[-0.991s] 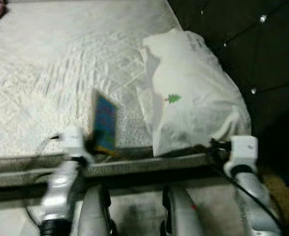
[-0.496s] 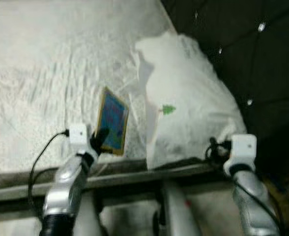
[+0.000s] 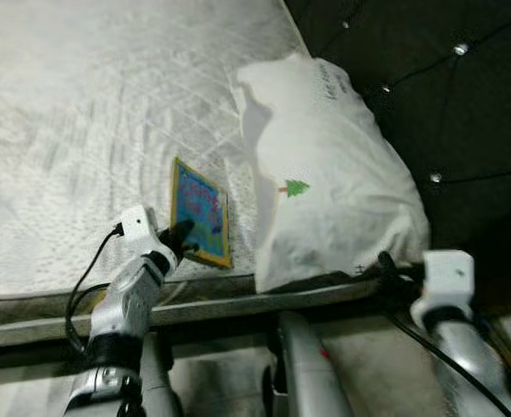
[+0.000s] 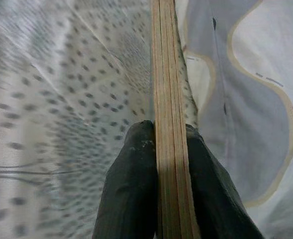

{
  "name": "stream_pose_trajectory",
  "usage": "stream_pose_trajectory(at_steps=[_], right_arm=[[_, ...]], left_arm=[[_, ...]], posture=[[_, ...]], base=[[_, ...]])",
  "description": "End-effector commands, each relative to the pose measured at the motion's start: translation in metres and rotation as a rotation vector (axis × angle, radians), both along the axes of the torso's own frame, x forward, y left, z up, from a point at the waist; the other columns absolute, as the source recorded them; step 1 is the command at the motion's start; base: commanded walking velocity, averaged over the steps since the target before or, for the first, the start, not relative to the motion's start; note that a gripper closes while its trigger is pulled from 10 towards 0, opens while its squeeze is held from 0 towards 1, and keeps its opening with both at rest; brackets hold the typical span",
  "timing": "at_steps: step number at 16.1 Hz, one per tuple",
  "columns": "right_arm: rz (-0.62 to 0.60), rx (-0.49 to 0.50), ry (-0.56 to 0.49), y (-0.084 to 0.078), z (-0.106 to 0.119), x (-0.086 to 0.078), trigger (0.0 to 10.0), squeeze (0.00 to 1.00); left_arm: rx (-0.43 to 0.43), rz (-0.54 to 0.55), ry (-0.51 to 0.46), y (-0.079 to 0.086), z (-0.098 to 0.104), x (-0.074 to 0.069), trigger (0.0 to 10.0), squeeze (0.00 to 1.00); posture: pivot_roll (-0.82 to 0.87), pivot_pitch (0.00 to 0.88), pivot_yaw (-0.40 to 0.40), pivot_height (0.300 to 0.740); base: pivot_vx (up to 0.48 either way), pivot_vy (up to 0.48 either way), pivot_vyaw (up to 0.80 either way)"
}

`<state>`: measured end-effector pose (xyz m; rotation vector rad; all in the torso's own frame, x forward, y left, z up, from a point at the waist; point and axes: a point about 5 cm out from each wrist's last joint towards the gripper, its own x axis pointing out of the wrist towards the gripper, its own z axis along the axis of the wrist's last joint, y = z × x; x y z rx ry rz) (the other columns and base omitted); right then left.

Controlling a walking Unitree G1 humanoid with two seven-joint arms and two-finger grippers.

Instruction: Clean up the room

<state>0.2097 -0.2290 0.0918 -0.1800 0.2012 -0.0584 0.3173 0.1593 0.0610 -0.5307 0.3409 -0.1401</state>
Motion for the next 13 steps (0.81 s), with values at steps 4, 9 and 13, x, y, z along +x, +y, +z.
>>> stream_pose_trajectory(at_steps=[4,9,13], right_arm=[[0.095,-0.008,0.076,-0.010,0.006,-0.022,10.0,0.00],[0.116,-0.040,0.077,-0.009,0.012,-0.017,10.0,0.00],[0.115,-0.054,0.080,-0.010,0.014,-0.015,10.0,0.00]], left_arm=[[-0.191,0.086,0.058,-0.012,0.005,0.021,10.0,0.00],[-0.212,0.046,0.152,-0.029,-0.008,0.022,10.0,0.00],[-0.141,0.021,0.228,-0.025,-0.014,0.025,10.0,0.76]], posture=[[-0.26,0.175,-0.138,0.597],[-0.27,0.171,-0.150,0.597],[-0.28,0.157,-0.153,0.597]], base=[[0.000,0.000,0.00],[0.000,0.000,0.00],[0.000,0.000,0.00]])
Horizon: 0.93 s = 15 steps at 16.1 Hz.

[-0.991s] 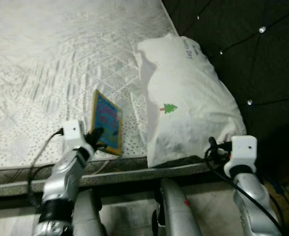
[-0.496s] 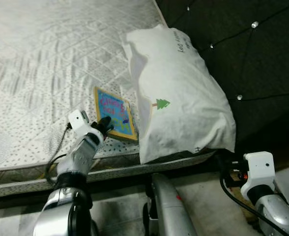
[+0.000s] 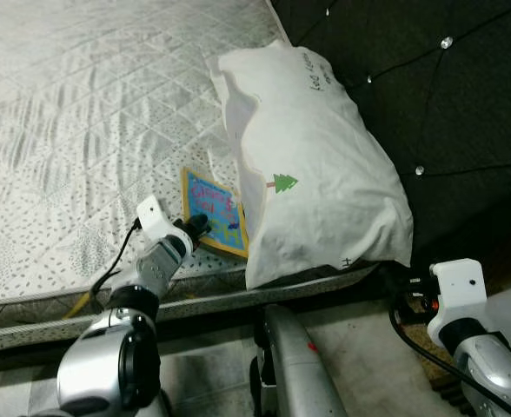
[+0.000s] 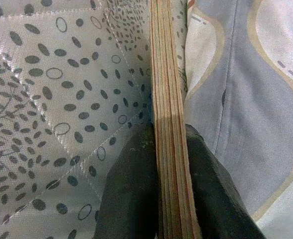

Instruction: Clean up the room

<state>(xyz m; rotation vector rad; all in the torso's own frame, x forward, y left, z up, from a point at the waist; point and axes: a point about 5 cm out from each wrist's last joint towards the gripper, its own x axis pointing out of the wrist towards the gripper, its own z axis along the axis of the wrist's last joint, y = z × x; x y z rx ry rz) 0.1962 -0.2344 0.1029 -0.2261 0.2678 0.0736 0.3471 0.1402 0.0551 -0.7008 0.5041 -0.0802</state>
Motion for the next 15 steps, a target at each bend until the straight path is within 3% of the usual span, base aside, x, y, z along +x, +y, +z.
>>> stream_pose_trajectory(at_steps=[1,3,15], right_arm=[[-0.015,-0.028,-0.003,-0.005,0.003,0.000,10.0,0.00],[-0.016,-0.029,-0.009,-0.006,0.004,0.001,10.0,0.00],[-0.007,0.006,-0.017,0.003,0.001,0.014,10.0,0.00]], left_arm=[[0.028,-0.022,0.039,-0.004,-0.006,-0.003,10.0,1.00],[0.131,-0.050,0.045,0.001,-0.005,-0.001,10.0,1.00],[0.237,-0.003,0.028,0.031,0.002,0.004,10.0,1.00]], posture=[[-0.29,0.154,-0.152,0.597],[-0.29,0.148,-0.151,0.597],[-0.24,0.138,-0.134,0.597]], base=[[0.000,0.000,0.00],[0.000,0.000,0.00],[0.000,0.000,0.00]])
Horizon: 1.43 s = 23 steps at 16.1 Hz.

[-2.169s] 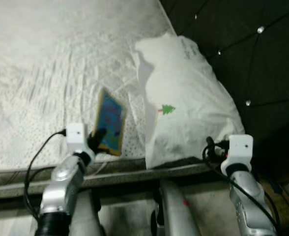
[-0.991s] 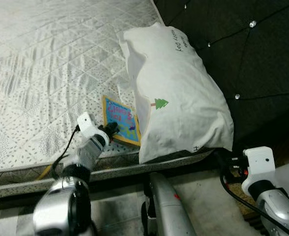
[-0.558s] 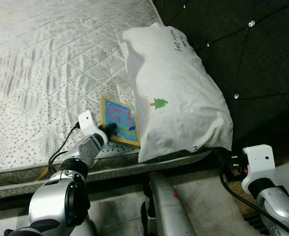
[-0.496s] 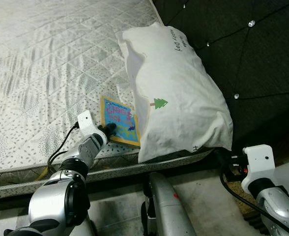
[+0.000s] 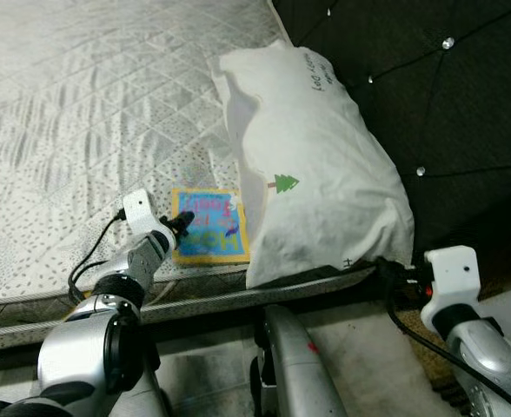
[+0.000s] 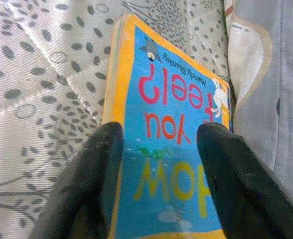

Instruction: Clean up the room

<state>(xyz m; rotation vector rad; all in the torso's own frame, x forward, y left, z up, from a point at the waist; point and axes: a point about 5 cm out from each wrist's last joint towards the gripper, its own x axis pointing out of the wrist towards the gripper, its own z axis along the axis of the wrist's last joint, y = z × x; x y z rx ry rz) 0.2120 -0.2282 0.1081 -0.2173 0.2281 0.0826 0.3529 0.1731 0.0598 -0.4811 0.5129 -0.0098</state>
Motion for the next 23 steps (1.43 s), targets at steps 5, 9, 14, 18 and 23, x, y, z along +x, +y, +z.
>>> stream_pose_trajectory(at_steps=[5,9,14,18,23], right_arm=[[-0.017,0.014,0.011,0.004,-0.010,0.006,10.0,0.00],[-0.037,0.060,-0.031,0.016,-0.011,0.018,10.0,0.00],[-0.070,0.126,-0.109,0.027,-0.010,0.049,10.0,0.00],[-0.093,0.176,-0.154,0.035,-0.002,0.070,10.0,0.00],[-0.026,0.236,-0.229,0.046,0.011,0.087,10.0,0.00]], left_arm=[[0.042,-0.002,0.004,0.008,-0.001,-0.002,10.0,1.00],[0.100,-0.018,-0.124,0.018,0.007,-0.006,10.0,1.00],[0.247,0.055,-0.267,0.046,0.014,-0.044,10.0,1.00],[0.334,0.021,-0.404,0.042,0.037,-0.046,10.0,0.00],[0.350,-0.080,-0.461,0.020,0.046,-0.051,10.0,0.00]], posture=[[-0.21,0.133,-0.112,0.597],[-0.16,0.102,-0.067,0.597],[-0.08,0.031,-0.025,0.597],[-0.04,0.000,-0.011,0.597],[-0.04,0.000,-0.026,0.621]], base=[[0.000,0.000,0.00],[0.000,0.000,0.00],[0.000,0.000,0.00],[0.000,0.000,0.00],[0.000,0.000,0.00]])
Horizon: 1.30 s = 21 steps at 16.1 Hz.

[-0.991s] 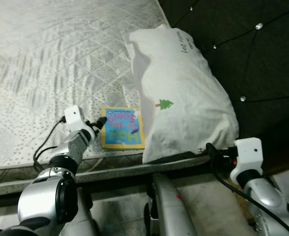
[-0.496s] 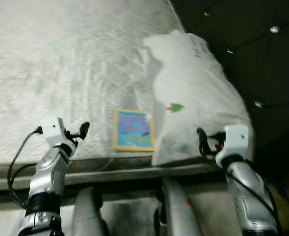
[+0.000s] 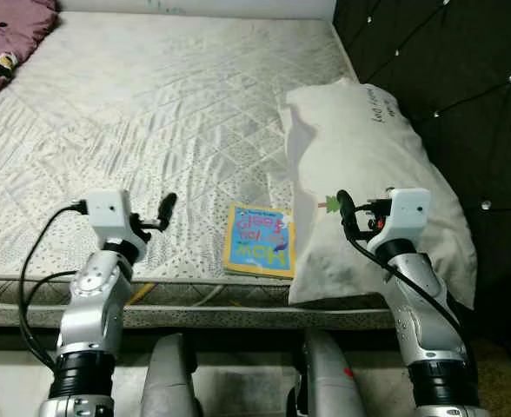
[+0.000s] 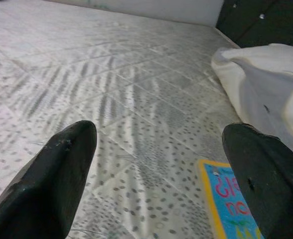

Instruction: Clean up the room

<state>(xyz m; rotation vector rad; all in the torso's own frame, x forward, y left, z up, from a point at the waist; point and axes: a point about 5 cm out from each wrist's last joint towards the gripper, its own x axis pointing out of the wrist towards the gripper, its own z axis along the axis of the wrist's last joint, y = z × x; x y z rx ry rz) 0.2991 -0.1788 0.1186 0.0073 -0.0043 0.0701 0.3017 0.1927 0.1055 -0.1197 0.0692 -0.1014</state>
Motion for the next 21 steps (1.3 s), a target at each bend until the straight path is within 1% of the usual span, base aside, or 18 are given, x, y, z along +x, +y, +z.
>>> stream_pose_trajectory(at_steps=[1,3,6,7,8,9,11,12,14,17,19,20,21], right_arm=[[0.019,0.019,-0.023,0.006,0.007,0.004,10.0,0.00],[0.035,0.029,-0.044,0.011,0.012,0.006,10.0,0.00],[0.025,0.042,-0.050,0.009,0.010,0.004,10.0,0.00],[0.010,0.041,-0.040,0.007,0.006,0.000,10.0,0.00],[-0.009,0.048,-0.023,0.005,0.000,-0.006,10.0,0.00],[-0.014,0.051,-0.011,0.005,-0.005,-0.013,10.0,0.00],[-0.021,0.055,0.009,0.006,-0.011,-0.023,10.0,0.00],[-0.034,0.059,0.036,0.003,-0.019,-0.029,10.0,0.00],[-0.043,0.057,0.051,0.001,-0.023,-0.032,10.0,0.00],[-0.044,0.052,0.050,0.004,-0.025,-0.035,10.0,0.00],[-0.049,0.052,0.061,0.006,-0.026,-0.042,10.0,0.00],[-0.054,0.041,0.075,0.005,-0.029,-0.047,10.0,0.00],[-0.056,0.036,0.078,0.004,-0.029,-0.049,10.0,0.00]], left_arm=[[0.002,-0.004,0.016,-0.003,-0.003,-0.002,10.0,0.00],[-0.001,0.010,0.024,-0.002,-0.005,-0.005,10.0,0.00],[-0.007,-0.008,0.034,-0.007,-0.006,-0.004,10.0,0.00],[-0.006,-0.017,0.039,-0.010,-0.006,-0.004,10.0,0.00],[-0.001,-0.024,0.043,-0.011,-0.008,-0.006,10.0,0.00],[0.003,-0.025,0.049,-0.011,-0.011,-0.010,10.0,0.00],[0.003,-0.030,0.063,-0.010,-0.015,-0.018,10.0,0.00],[0.013,-0.011,0.088,-0.007,-0.022,-0.024,10.0,0.00],[0.010,0.017,0.101,-0.005,-0.025,-0.025,10.0,0.00],[0.015,-0.018,0.086,-0.013,-0.023,-0.029,10.0,0.00],[0.020,-0.051,0.085,-0.020,-0.020,-0.032,10.0,0.00],[0.030,-0.070,0.083,-0.021,-0.019,-0.035,10.0,0.00],[0.034,-0.073,0.082,-0.021,-0.019,-0.036,10.0,0.00]], posture=[[-0.04,0.000,-0.028,0.636],[-0.05,0.000,-0.026,0.656],[-0.06,0.000,-0.003,0.681],[-0.06,0.000,-0.001,0.690],[-0.06,0.000,0.000,0.700],[-0.06,0.000,0.000,0.710],[-0.06,0.000,-0.008,0.725],[-0.06,0.000,-0.009,0.740],[-0.05,0.000,-0.007,0.740],[-0.06,0.001,0.004,0.740],[-0.06,0.042,0.009,0.740],[-0.06,0.053,0.010,0.740],[-0.07,0.060,0.009,0.740]], base=[[0.000,0.000,0.00],[0.000,0.000,0.00],[0.000,0.000,0.00],[0.000,0.000,0.00],[0.000,0.000,0.00],[0.000,0.000,0.00],[0.000,0.000,0.00],[0.000,0.000,0.00],[0.000,0.000,0.00],[0.000,0.000,0.00],[0.000,0.000,0.00],[0.000,0.000,0.00],[0.000,0.000,0.00]])
